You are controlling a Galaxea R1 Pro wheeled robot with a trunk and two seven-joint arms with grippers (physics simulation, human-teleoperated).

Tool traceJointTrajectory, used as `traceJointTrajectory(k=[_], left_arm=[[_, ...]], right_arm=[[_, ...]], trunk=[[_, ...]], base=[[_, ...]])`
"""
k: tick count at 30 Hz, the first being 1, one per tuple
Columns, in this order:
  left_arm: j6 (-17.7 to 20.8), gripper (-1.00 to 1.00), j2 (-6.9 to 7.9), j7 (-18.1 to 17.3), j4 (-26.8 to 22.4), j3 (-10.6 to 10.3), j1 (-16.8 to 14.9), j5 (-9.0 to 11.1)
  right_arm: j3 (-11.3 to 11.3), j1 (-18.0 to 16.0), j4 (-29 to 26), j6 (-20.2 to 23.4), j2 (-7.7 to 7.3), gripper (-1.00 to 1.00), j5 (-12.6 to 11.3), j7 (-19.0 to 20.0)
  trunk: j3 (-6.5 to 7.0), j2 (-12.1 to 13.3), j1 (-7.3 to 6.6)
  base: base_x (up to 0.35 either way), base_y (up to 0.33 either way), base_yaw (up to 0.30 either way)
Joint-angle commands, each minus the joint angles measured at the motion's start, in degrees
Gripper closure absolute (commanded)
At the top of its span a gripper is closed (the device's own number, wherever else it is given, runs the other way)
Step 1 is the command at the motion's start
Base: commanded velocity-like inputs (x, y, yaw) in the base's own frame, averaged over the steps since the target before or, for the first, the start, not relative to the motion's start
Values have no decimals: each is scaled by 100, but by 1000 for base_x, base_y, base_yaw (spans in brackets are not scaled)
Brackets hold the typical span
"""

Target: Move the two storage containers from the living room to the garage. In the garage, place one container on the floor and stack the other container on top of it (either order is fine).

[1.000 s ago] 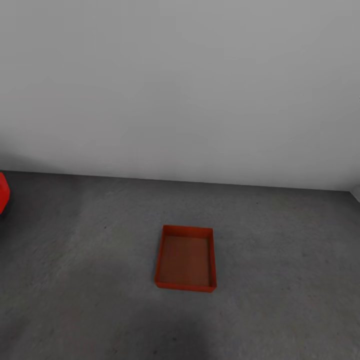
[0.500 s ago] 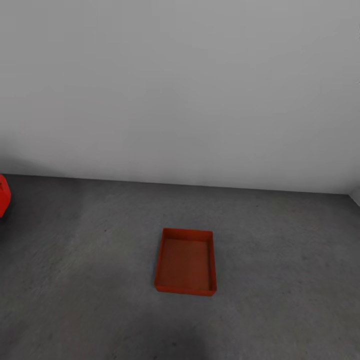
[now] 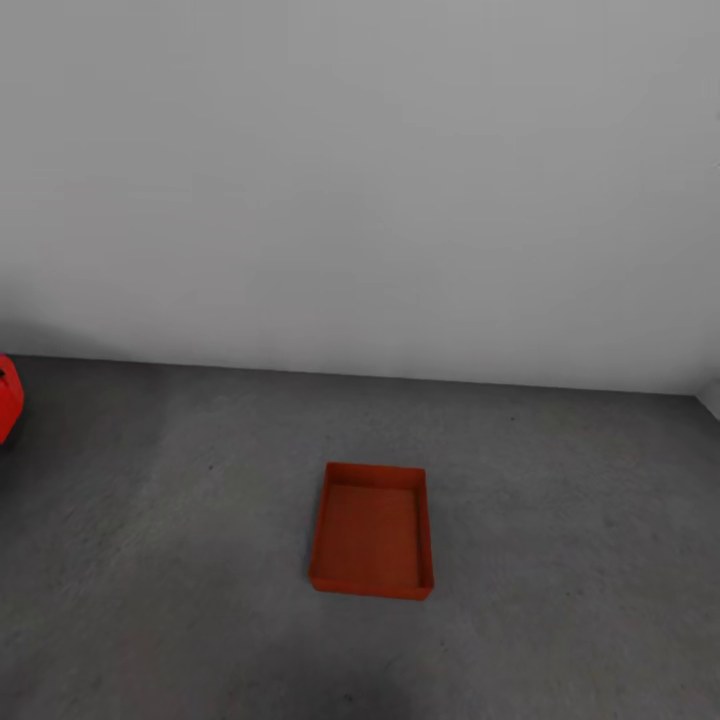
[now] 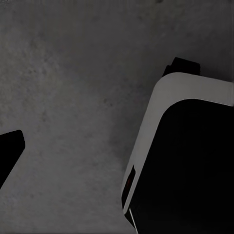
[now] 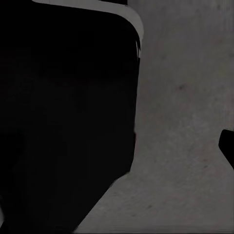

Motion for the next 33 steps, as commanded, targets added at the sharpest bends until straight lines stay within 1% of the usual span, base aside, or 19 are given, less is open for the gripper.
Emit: traceJointTrajectory(k=[1, 7, 19, 30, 33], left_arm=[[-14, -100, 0, 13, 2, -49, -2, 45], [-14, -100, 0, 13, 2, -49, -4, 39], [-12, -100, 0, 13, 2, -49, -2, 46], [-13, -100, 0, 13, 2, -49, -3, 45], [-14, -100, 0, 13, 2, -49, -2, 44]], right_arm=[[49, 23, 18, -36, 35, -100, -51, -11], [46, 70, 18, -32, 73, -100, -51, 3], [49, 80, 15, -37, 61, -100, -54, 6], [2, 79, 15, -26, 42, -100, -106, -1], [-1, 80, 17, -28, 60, -100, -109, 1]], trunk=[[6, -3, 0], [60, -3, 0], [168, -3, 0], [268, -3, 0], [295, -3, 0]], base=[[0, 0, 0], [0, 0, 0], [0, 0, 0], [0, 0, 0], [0, 0, 0]])
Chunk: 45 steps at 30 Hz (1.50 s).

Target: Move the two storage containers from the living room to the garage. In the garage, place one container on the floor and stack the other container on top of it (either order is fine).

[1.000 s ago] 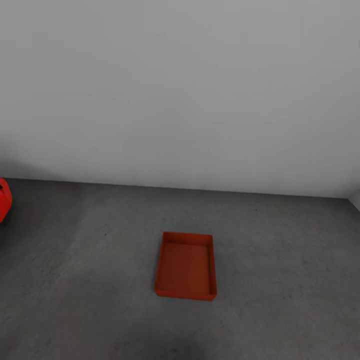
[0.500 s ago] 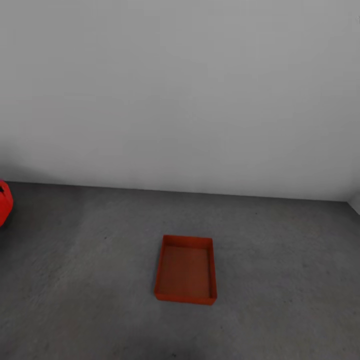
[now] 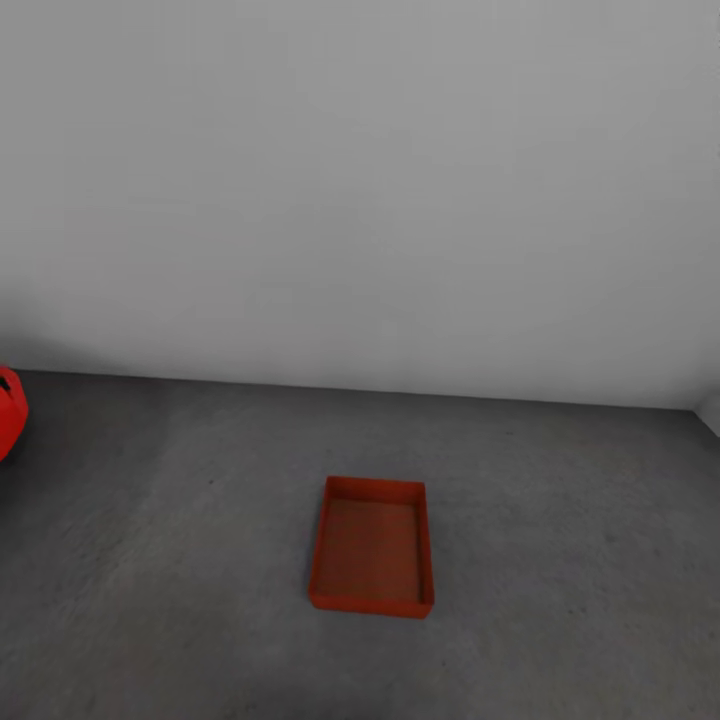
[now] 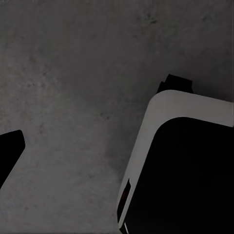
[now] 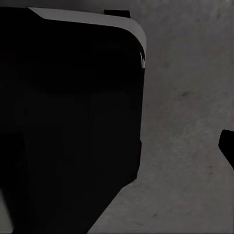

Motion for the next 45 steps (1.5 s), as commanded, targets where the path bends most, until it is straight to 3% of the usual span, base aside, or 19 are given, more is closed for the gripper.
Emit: traceJointTrajectory(k=[1, 45], left_arm=[[-14, -100, 0, 13, 2, -49, -2, 45], [-14, -100, 0, 13, 2, -49, -4, 47]], right_arm=[[48, -6, 19, -34, 9, -100, -53, -9], [100, 96, 20, -167, -35, -100, 16, 9]], trunk=[[5, -3, 0], [405, -3, 0]], base=[[0, 0, 0], [0, 0, 0]])
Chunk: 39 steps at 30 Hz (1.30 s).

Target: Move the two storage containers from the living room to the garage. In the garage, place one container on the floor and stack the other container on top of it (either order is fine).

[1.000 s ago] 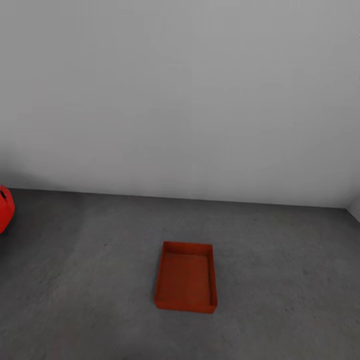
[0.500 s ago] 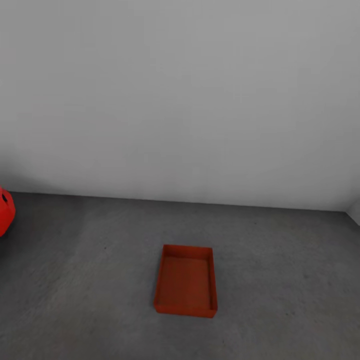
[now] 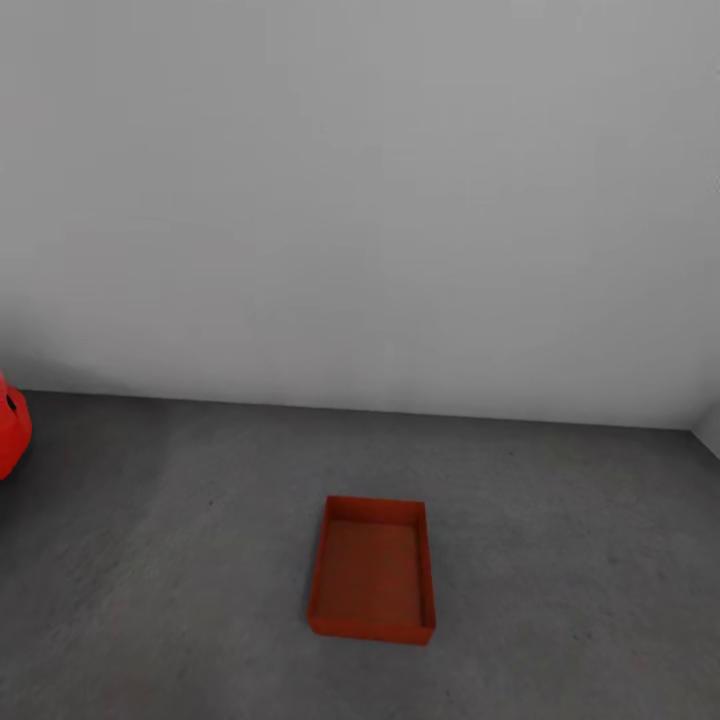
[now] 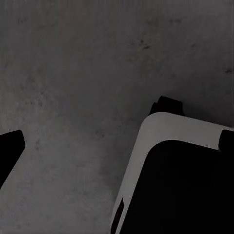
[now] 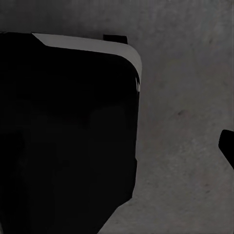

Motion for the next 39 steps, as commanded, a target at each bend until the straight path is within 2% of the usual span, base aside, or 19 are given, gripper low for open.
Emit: traceJointTrajectory(k=[1, 32, 39], left_arm=[[-15, -100, 0, 13, 3, -49, -2, 43], [-15, -100, 0, 13, 2, -49, -2, 45], [-15, -100, 0, 13, 1, -49, -3, 44]], right_arm=[[49, -8, 19, -34, 3, -100, -52, -4], [58, -7, 19, -30, -3, -100, -47, -2], [58, -4, 19, -34, -3, -100, 71, -3]], trunk=[[5, -3, 0], [288, -3, 0], [352, -3, 0]], base=[[0, 0, 0], [0, 0, 0], [0, 0, 0]])
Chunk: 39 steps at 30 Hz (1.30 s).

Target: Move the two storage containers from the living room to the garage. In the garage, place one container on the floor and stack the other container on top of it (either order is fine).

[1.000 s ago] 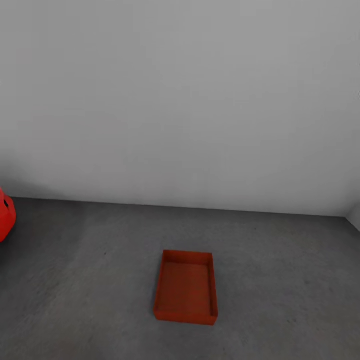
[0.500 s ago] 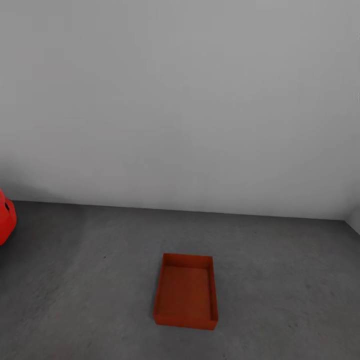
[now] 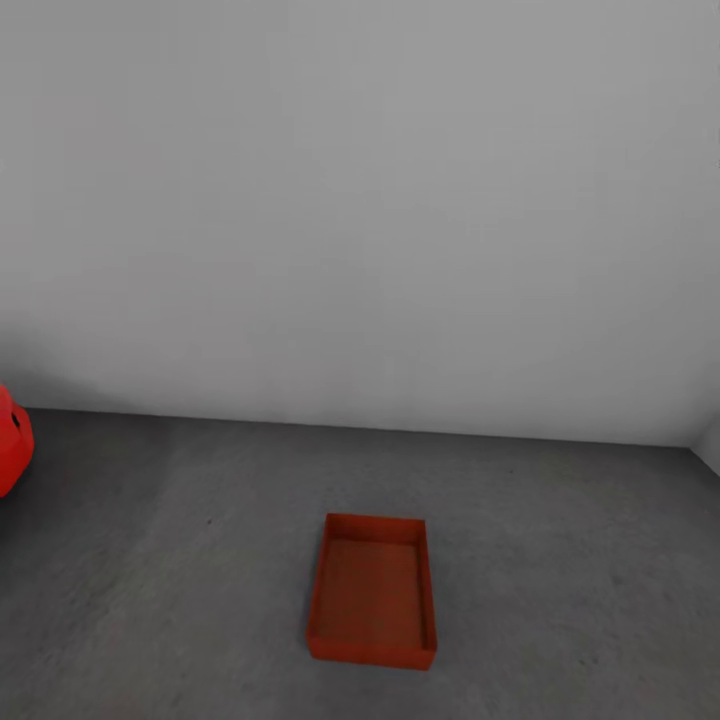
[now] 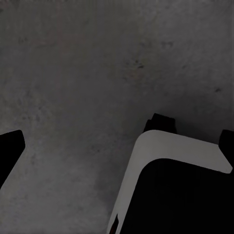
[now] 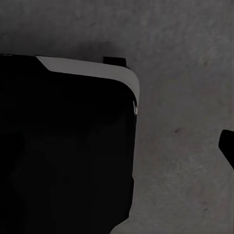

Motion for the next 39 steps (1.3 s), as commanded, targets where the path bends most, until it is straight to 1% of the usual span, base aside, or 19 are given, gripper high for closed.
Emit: traceJointTrajectory(k=[1, 36, 38, 39], left_arm=[[-14, -100, 0, 14, 3, -49, -2, 45], [-13, -100, 0, 14, -1, -47, 0, 44], [-9, -100, -19, 14, -6, -43, 0, 45], [-8, -100, -69, 14, -6, -40, 0, 45]], right_arm=[[49, -9, 19, -35, 1, -100, -43, -3], [40, -12, 10, -35, -9, -100, -43, -4], [40, -11, 13, -35, -9, -100, -39, -3], [40, -11, 12, -35, -10, -100, -37, -3]], trunk=[[4, -3, 0], [324, -3, 0], [342, -3, 0], [351, -3, 0]], base=[[0, 0, 0], [0, 0, 0], [0, 0, 0], [0, 0, 0]])
